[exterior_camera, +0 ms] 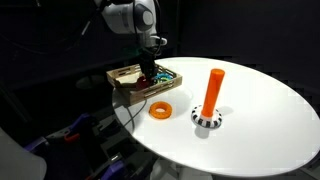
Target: Put the red ring on the orange ring
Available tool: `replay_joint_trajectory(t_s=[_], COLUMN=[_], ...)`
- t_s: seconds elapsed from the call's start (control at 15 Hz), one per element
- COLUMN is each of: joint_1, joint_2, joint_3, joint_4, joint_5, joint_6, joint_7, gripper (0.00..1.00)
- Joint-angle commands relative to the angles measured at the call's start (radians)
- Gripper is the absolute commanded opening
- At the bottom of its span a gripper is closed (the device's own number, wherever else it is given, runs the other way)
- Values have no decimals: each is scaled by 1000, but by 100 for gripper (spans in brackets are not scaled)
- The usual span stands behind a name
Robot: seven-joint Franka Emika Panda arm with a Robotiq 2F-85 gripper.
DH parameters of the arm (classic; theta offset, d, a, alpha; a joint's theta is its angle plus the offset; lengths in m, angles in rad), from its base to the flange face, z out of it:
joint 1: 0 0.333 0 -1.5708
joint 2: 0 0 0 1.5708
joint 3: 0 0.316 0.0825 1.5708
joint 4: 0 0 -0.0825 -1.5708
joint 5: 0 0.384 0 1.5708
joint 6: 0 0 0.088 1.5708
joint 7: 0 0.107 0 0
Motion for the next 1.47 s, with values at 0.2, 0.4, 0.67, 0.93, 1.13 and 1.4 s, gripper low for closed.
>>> replay_joint_trajectory(t_s=[0.2,0.4,0.67,0.93,1.13,1.4], joint_1=[-23,-43,-93,-153,-194,-234], joint_2=[-130,-175,-222,-252,-256,-247], joint_3=[4,-4,-23,-54,-78,-96], joint_4=[-35,-54,-96,-133,-150,-177], joint_5=[28,14,3,-2,-4,5], joint_6=[-69,-129,-194,-220,-233,-234], joint_7=[-5,9,25,41,60,61], gripper=[10,10,10,10,10,10])
